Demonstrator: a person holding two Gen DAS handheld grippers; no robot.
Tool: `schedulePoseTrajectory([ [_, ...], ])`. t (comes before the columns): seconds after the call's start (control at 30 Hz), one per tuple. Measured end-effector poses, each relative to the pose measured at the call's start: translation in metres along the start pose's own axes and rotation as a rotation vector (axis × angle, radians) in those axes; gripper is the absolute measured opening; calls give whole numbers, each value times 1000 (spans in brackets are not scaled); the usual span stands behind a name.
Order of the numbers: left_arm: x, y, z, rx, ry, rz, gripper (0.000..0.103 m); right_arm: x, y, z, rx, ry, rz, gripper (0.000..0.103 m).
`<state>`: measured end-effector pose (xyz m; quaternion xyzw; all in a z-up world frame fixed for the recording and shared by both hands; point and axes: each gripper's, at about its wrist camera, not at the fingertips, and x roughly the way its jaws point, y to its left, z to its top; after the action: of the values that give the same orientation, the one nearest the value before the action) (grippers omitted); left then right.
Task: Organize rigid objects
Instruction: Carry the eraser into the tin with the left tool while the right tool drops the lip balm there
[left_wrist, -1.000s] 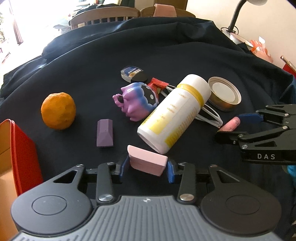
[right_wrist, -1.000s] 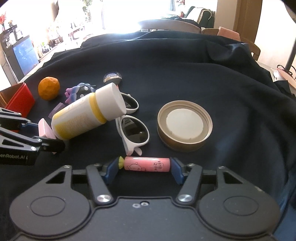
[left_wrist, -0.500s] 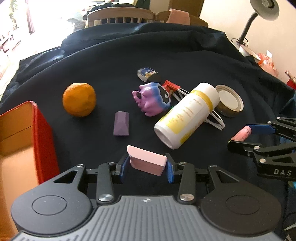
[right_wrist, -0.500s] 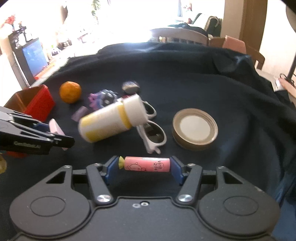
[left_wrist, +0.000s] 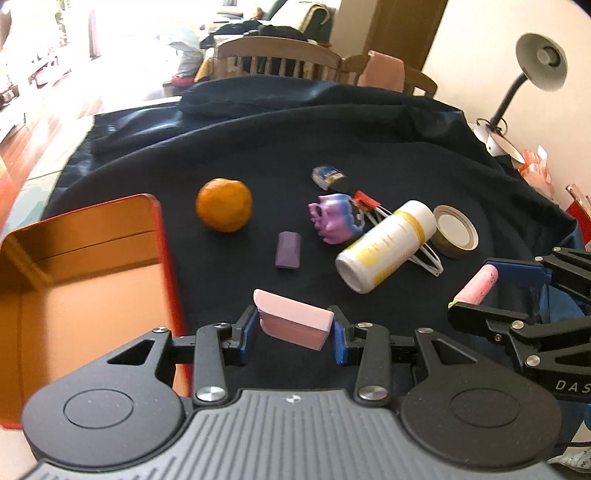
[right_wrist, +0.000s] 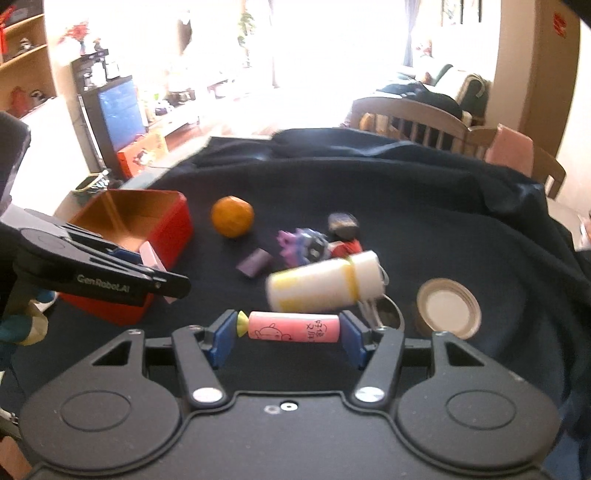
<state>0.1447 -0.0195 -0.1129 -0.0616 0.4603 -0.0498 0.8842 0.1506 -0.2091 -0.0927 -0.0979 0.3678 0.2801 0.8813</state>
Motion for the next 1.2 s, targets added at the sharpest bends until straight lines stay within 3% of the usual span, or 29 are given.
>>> schedulePoseTrajectory([
  [0.67,-72,113,-15,-165,-72,91,39,24,111,39,-169,-28,109,59],
  [0.93,-68,156,-11,-179,-44,132,39,43,143,52,-185,-11,130,59],
  [1.2,-43,173,0,-155,-6,140,39,78,175,63,-233,15,123,59],
])
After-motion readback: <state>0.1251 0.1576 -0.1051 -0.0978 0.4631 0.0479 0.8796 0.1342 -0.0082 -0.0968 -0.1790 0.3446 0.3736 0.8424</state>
